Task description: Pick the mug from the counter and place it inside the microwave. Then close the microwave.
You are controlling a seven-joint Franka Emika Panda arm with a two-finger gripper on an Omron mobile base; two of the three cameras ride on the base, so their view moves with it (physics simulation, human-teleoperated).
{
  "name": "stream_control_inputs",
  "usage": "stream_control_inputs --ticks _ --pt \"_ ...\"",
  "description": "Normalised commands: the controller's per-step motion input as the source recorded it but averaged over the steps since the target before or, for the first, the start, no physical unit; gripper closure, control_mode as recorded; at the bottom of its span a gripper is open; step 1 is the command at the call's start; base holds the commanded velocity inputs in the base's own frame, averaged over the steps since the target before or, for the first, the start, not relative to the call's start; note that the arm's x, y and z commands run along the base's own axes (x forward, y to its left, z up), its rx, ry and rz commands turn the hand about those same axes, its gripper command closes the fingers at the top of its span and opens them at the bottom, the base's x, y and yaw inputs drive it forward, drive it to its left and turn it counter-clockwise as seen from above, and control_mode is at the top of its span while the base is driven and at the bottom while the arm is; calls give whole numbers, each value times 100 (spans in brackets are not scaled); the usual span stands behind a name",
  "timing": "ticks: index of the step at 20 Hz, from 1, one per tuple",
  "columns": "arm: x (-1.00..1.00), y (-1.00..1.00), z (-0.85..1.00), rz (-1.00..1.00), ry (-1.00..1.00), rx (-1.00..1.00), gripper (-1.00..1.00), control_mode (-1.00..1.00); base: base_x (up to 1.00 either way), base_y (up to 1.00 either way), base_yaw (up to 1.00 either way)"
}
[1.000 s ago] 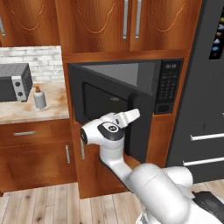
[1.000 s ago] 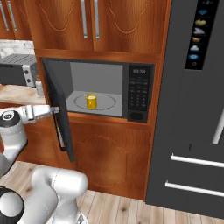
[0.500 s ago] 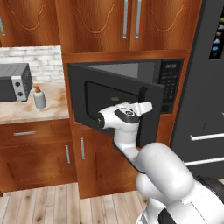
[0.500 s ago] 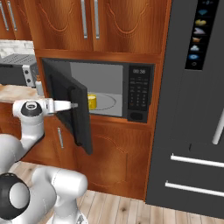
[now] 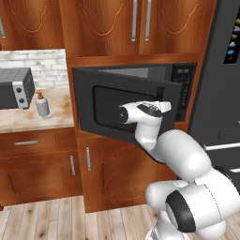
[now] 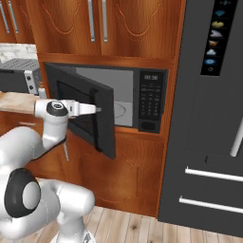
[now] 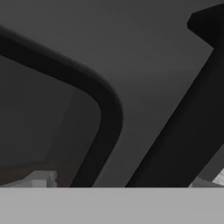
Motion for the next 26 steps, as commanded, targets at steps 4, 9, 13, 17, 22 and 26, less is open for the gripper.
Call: stream_control_inputs --ticks 4,9,13,17,22,26 --pt "55 -17 0 6 0 8 -100 -100 0 0 0" --pt "55 -17 0 6 0 7 -100 -100 0 0 0" --pt "56 -24 0 7 0 7 -100 -100 0 0 0" --pt "59 -24 0 7 0 7 -100 -100 0 0 0" --pt "50 -26 0 9 0 8 -100 -100 0 0 0" --pt "43 -18 0 8 0 7 -100 -100 0 0 0"
